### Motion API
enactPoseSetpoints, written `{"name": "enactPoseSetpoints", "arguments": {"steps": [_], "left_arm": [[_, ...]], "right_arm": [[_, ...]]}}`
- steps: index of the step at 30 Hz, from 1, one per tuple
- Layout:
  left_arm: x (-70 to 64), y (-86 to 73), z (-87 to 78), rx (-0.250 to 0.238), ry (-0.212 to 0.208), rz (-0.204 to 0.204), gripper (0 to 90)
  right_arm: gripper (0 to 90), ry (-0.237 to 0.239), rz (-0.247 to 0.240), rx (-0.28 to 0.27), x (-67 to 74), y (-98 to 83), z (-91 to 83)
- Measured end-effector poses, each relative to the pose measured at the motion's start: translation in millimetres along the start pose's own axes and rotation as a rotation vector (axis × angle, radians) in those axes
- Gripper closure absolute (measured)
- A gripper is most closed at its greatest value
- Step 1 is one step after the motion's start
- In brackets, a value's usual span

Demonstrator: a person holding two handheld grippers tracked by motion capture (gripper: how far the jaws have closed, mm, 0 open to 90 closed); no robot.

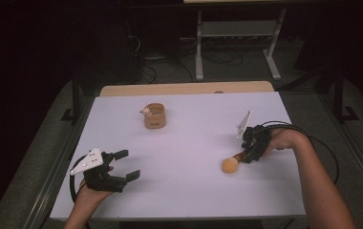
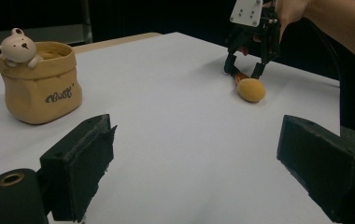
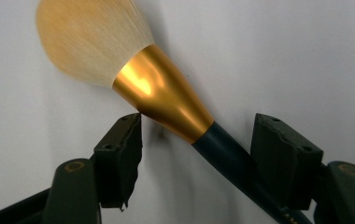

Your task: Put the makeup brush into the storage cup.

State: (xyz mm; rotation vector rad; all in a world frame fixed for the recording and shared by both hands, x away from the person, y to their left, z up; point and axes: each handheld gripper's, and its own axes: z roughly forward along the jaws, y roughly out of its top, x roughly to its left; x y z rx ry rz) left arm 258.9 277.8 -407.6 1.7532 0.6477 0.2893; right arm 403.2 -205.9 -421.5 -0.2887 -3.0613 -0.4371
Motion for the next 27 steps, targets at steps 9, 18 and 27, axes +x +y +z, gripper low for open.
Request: {"name": "enactPoseSetpoints", "arguments": {"steps": [9,18,27], "left_arm": [[-0.4,0.4,0.1,-0.002,-0.002,0.002,10.3],[-0.5,0.5,0.2,-0.002,-0.004,0.002,10.3],[-0.3,0.3,0.3,-0.002,-0.004,0.002,10.3]], "right_arm": [[44.8,-0.04,0.023,0.003,2.2,2.7,-4.1],[49.0,-0.056,0.029,0.009,5.2,5.0,-5.7],[54.7,-0.05,0.045,0.03,6.6,7.1,-4.1]]}}
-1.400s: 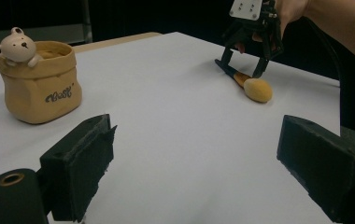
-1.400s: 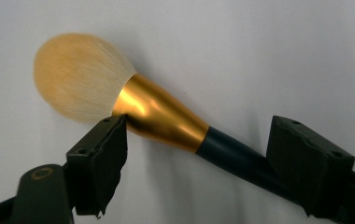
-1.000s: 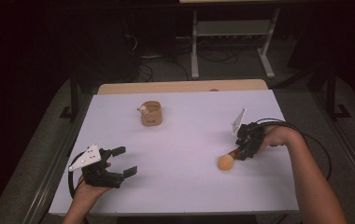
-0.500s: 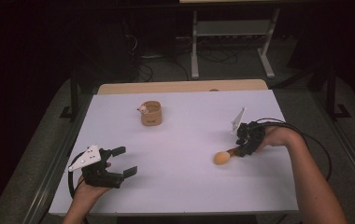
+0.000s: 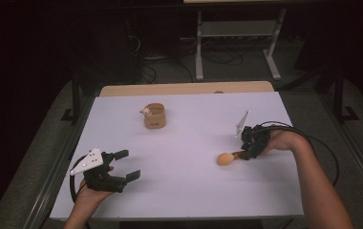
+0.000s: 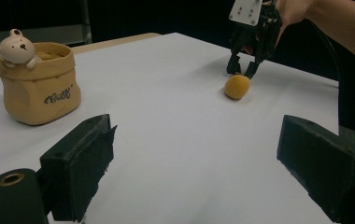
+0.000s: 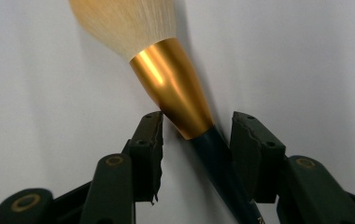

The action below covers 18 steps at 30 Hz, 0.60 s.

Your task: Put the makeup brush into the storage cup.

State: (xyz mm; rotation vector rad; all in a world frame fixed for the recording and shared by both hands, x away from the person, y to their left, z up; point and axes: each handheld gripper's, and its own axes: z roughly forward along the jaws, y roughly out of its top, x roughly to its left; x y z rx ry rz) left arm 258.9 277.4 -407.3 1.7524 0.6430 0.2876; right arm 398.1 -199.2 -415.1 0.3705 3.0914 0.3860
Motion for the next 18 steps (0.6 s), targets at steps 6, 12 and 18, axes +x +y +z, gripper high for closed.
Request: {"name": "enactPoseSetpoints", "arguments": {"steps": [6,12,18], "left_arm": [[-0.3,-0.1,0.1,0.0,-0.002,-0.004,10.3],[-0.6,-0.1,0.7,0.0,-0.004,-0.006,10.3],[-0.4,-0.1,0.6,0.0,-0.005,-0.006,10.2]], "right_arm": [[57.7,-0.008,0.023,-0.007,2.1,-1.9,0.9],[61.0,-0.017,0.061,-0.027,4.5,-5.8,2.1],[62.4,-0.026,0.084,-0.032,6.1,-6.7,3.7]]}}
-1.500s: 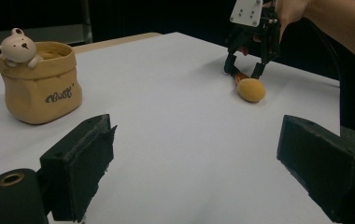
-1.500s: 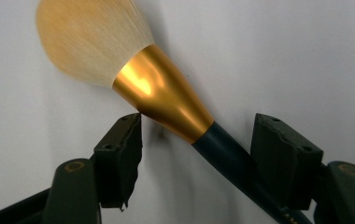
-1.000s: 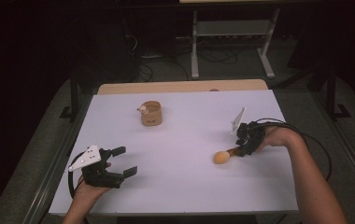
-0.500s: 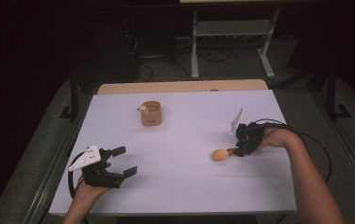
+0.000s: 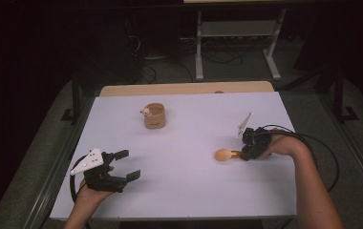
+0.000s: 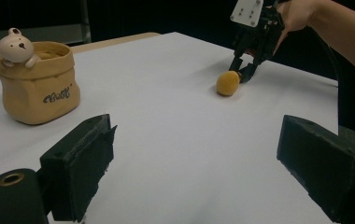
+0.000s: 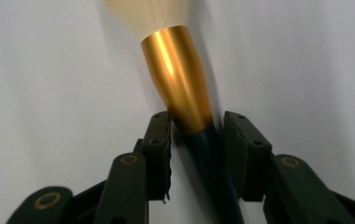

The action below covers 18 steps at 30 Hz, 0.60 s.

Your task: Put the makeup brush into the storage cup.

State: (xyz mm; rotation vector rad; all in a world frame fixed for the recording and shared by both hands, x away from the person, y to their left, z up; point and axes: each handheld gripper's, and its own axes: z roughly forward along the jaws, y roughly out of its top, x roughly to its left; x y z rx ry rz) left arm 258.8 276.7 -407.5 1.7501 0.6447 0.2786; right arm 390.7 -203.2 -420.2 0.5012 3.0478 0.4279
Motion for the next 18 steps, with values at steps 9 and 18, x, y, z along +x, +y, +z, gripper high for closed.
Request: {"name": "enactPoseSetpoints", "arguments": {"steps": [9,18], "left_arm": [[0.6,0.4,-1.2,0.001,0.0,0.011,10.3],[-0.2,0.4,-0.5,0.001,-0.001,0.005,10.3]], "right_arm": [[67.9,0.018,0.018,0.013,3.4,-0.3,-1.2],[72.8,0.038,0.057,0.012,5.5,-0.4,-0.6]]}}
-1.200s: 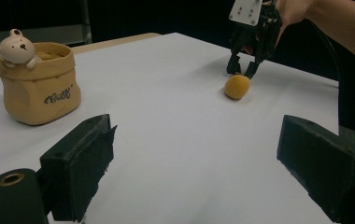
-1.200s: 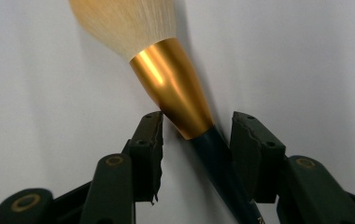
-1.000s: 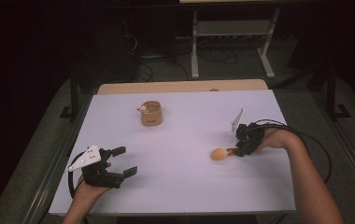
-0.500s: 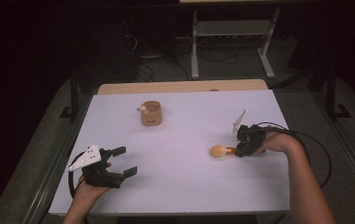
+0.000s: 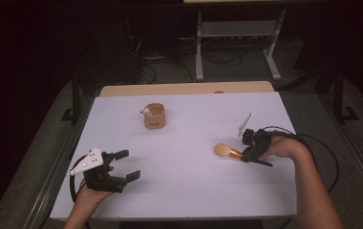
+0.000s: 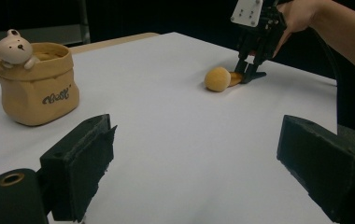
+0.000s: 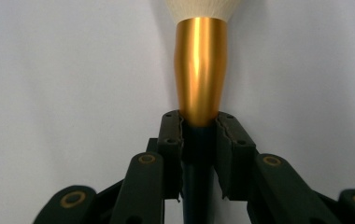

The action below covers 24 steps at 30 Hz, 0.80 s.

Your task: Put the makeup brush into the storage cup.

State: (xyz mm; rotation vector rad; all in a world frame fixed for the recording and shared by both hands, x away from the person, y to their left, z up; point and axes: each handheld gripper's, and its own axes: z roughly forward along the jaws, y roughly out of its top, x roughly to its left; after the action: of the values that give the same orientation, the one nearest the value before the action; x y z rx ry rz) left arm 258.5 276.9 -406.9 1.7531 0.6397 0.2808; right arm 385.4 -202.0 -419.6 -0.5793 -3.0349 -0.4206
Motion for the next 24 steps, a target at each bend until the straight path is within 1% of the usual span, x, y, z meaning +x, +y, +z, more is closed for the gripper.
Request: {"name": "enactPoseSetpoints", "arguments": {"steps": [7,11,13,16,24], "left_arm": [[0.0,-0.1,0.1,-0.001,-0.001,-0.001,10.3],[-0.3,0.1,0.2,0.0,0.0,-0.001,10.3],[-0.1,0.1,0.1,0.004,0.0,0.003,10.3],[-0.7,0.2,0.5,-0.001,-0.001,-0.002,10.3],[-0.3,0.3,0.1,0.002,-0.001,0.001,10.3]], "right_arm": [[72.7,-0.005,0.005,0.003,1.5,0.3,-0.1],[70.8,-0.006,0.001,0.005,2.0,1.7,0.4],[68.4,-0.003,0.007,-0.007,2.3,3.4,0.0],[65.6,-0.006,0.004,-0.028,2.9,7.2,-0.2],[62.2,-0.018,-0.002,-0.033,4.8,16.7,3.7]]}}
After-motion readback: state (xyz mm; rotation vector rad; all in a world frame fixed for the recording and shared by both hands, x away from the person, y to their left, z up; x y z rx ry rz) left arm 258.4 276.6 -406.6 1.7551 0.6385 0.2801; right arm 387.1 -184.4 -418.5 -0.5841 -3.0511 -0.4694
